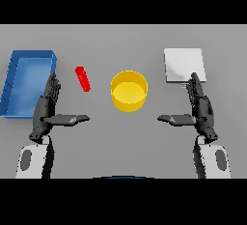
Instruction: Pick up the red beaker and tilt it to pour out 1 green nut into yellow bowl. Pick up the yellow bowl and place it on the metallic measuring scale.
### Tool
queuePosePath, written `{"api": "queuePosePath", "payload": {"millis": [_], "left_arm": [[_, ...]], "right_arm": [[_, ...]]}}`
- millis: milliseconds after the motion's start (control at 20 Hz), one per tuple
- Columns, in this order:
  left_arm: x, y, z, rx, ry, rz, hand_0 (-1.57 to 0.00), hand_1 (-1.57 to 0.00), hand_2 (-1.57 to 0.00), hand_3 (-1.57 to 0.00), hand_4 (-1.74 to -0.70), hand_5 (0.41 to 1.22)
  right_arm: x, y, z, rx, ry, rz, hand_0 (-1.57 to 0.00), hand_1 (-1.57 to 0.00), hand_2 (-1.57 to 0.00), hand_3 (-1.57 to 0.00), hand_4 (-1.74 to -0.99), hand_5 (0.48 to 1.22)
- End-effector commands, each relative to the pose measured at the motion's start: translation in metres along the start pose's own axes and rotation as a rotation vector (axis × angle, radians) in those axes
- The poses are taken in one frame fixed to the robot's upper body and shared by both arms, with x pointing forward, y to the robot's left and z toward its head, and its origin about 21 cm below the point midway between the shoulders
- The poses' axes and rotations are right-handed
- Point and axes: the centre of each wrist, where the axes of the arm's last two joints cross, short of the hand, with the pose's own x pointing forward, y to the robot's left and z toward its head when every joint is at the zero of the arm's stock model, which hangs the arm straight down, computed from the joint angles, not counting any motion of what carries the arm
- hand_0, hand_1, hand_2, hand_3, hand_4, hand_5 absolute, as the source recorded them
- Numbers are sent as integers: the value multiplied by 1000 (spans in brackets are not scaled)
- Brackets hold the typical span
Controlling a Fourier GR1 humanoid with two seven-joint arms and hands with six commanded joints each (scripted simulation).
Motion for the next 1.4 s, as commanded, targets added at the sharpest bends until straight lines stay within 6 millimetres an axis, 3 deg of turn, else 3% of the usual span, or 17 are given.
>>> {"api": "queuePosePath", "payload": {"millis": [0, 250, 300, 400, 600, 800, 1200, 1350], "left_arm": [[0, 0, 0, 1, 0, 0, 1, 1, 1, 1, -1151, 599], [2, 4, 2, 2, -6, 0, 1, 1, 1, 1, -1151, 599], [4, 7, 12, -27, -27, -68, 1, 1, 1, 1, -1151, 599], [10, 5, 22, -61, -30, -134, 1, 1, 1, 1, -1158, 599], [19, 6, 29, -68, -14, -172, 1, 1, 1, 1, -1164, 602], [13, -4, 20, -95, 11, -204, 1, 1, 1, 1, -1163, 604], [-11, -21, -33, -114, 32, -250, 1, 1, 1, 1, -1240, 641], [-17, -16, -46, -107, 27, -256, 1, 1, 1, 1, -1262, 668]], "right_arm": [[0, 1, 0, 0, 0, -1, 1, 1, 1, 1, -1167, 599], [1, 11, -3, 5, 2, -3, 1, 1, 1, 1, -1167, 599], [0, 11, 6, 9, -69, 158, 1, 1, 1, 1, -1167, 599], [3, 14, 16, 5, -124, 302, 1, 1, 1, 1, -1162, 594], [5, 20, 25, 6, -120, 341, 1, 1, 1, 1, -1173, 593], [8, 20, 29, 20, -121, 296, 1, 1, 1, 1, -1212, 607], [9, 15, 24, 35, -133, 281, 1, 1, 1, 1, -1273, 632], [10, 12, 28, 30, -146, 294, 1, 1, 1, 1, -1278, 634]]}}
